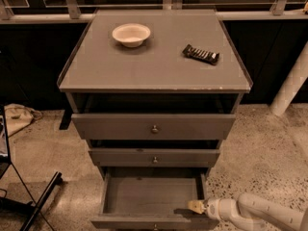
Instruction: Open bottom drawer
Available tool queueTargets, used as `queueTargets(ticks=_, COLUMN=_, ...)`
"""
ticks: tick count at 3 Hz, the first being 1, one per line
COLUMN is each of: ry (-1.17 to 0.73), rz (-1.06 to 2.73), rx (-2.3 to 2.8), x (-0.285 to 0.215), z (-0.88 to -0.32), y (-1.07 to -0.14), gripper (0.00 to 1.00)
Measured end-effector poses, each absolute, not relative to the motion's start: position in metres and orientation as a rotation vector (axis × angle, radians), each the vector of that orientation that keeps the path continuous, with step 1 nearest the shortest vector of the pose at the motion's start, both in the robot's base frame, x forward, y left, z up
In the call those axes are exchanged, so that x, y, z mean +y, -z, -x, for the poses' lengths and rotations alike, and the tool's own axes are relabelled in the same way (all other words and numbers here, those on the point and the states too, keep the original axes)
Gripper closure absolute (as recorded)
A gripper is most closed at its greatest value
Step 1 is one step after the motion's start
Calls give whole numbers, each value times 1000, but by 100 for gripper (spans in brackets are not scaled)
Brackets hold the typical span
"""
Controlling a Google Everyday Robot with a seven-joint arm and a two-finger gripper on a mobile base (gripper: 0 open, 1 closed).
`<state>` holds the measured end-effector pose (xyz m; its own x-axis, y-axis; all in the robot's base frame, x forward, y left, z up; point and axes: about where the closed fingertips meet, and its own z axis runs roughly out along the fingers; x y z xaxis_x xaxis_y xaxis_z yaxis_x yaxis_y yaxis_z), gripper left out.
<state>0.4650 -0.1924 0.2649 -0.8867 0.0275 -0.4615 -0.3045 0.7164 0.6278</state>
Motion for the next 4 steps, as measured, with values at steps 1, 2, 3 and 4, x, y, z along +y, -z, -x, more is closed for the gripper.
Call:
queueTargets(ticks=1, ry=-1017, rz=213, rx=2479, x=-192, z=-465, y=-265, gripper=37)
queueTargets(ticks=2, ry=-1017, rz=213, rx=2479, x=-192, z=-465, y=-265, gripper=13)
queueTargets(ticks=3, ry=-1017, rz=213, rx=2479, x=-192, z=-465, y=-265, gripper=0)
queueTargets(ticks=4, ry=-1017, rz=213, rx=2479, x=-192, z=-465, y=-265, gripper=0)
